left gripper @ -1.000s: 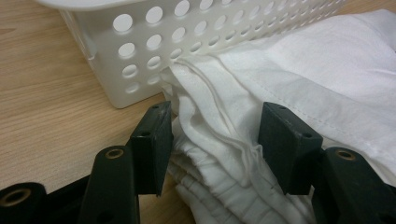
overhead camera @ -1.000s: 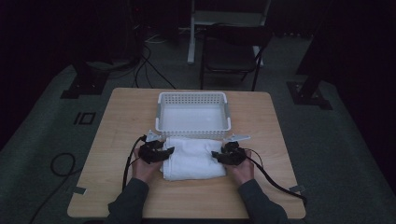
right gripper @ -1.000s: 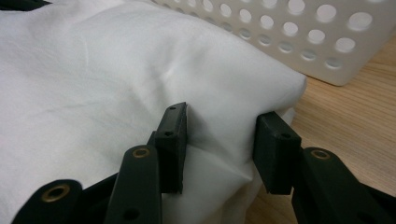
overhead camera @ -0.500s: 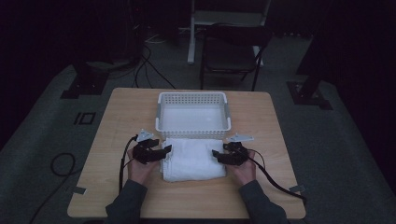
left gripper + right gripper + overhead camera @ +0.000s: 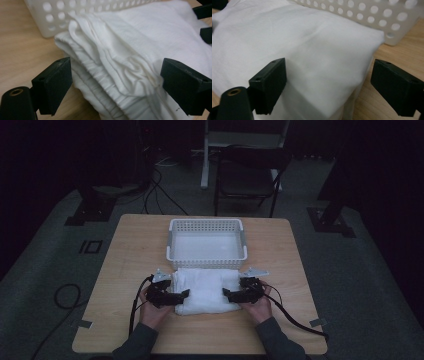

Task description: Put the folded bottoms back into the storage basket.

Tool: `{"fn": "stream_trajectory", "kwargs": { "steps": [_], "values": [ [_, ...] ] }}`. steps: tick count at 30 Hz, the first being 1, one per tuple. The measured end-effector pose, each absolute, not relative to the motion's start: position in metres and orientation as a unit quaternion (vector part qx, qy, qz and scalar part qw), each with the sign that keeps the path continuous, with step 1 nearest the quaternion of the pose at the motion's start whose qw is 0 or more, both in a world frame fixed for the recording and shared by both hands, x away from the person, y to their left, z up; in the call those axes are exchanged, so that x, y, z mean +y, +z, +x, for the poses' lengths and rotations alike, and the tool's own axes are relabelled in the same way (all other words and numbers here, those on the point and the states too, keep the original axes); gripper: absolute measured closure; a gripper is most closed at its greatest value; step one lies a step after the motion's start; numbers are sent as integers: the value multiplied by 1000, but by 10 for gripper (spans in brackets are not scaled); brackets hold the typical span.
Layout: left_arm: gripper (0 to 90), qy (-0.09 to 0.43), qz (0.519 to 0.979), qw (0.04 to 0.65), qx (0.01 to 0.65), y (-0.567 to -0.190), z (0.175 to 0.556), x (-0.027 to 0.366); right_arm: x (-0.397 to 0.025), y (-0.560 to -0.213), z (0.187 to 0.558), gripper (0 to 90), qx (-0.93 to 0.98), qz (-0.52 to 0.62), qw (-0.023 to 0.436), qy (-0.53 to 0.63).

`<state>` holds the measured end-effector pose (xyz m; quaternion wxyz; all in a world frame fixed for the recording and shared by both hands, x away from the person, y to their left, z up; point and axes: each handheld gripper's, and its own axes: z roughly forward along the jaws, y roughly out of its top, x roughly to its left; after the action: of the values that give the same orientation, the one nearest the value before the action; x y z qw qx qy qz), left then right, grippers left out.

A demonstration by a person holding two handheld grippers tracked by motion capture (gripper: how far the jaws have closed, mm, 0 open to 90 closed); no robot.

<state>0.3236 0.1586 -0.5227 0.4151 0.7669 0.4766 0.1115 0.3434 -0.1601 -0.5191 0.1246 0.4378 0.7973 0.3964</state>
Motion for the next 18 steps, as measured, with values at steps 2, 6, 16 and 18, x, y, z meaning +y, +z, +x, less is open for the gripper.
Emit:
{"fn": "stream_trajectory", "kwargs": {
  "steps": [2,6,16,18],
  "values": [
    [87,113,769,411,477,-526,326,159,-162,-522,346,127,793,445,124,397],
    [25,98,771,408,478,-537,334,161,-164,-529,351,121,792,458,112,387],
    [0,28,755,435,490,-554,348,169,-163,-539,364,103,792,472,78,380],
    [0,26,757,434,488,-554,349,168,-164,-540,366,104,790,476,69,380]
  ]
}}
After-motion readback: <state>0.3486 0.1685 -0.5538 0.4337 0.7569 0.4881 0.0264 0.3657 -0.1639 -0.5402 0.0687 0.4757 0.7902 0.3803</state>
